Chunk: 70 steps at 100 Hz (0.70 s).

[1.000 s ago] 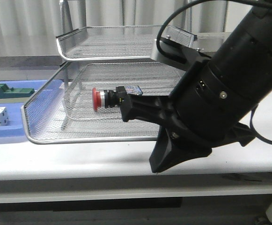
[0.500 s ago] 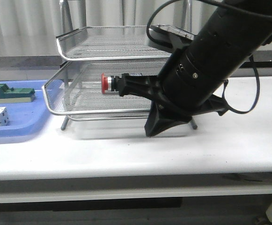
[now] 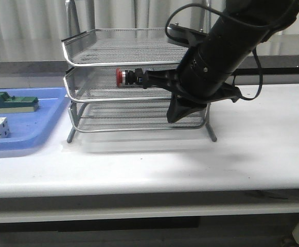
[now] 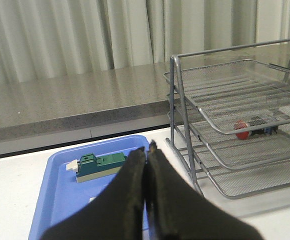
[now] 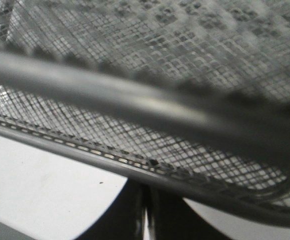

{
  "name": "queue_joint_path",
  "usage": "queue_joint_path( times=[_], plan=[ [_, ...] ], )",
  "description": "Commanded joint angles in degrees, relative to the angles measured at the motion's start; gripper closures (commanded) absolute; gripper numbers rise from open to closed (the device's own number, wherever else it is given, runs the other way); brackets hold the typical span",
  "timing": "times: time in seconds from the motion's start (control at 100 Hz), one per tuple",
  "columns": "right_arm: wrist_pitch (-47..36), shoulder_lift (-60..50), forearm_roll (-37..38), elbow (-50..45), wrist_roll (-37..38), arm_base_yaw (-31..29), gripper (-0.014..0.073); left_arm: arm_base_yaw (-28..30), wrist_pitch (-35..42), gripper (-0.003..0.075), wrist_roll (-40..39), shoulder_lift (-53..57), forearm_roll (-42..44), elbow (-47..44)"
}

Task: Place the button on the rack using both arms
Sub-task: 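Push the middle tray back into the rack with the right gripper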

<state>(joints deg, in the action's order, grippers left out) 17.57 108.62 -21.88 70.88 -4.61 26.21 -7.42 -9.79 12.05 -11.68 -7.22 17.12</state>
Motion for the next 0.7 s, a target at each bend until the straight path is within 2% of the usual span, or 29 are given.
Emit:
queue_joint_path(
  times=[0.0, 0.14, 0.36, 0.53, 0.69],
  plan=[
    [-4.1, -2.8, 0.9, 2.9, -0.4, -0.5, 0.0660, 0.1, 5.0, 0.0741, -0.5, -0.5, -0.6, 1.5],
    [-3.7, -2.8, 1.0, 3.1, -0.4, -0.5, 0.0660, 0.1, 5.0, 0.0741, -0.5, -0.5, -0.6, 1.5],
    [2.3, -3.7, 1.0, 3.0, -0.4, -0.2, 0.0660, 0.1, 5.0, 0.0741, -0.5, -0.5, -0.6, 1.5],
    [5.8, -7.1, 1.2, 2.3, -0.4, 0.0, 0.0660, 0.1, 5.0, 0.0741, -0.5, -0.5, -0.6, 1.5],
    [5.7, -12.3, 3.9, -1.9, -0.3, -0.2, 0.0660, 0.1, 5.0, 0.0741, -0.5, -0.5, -0.6, 1.5]
  ],
)
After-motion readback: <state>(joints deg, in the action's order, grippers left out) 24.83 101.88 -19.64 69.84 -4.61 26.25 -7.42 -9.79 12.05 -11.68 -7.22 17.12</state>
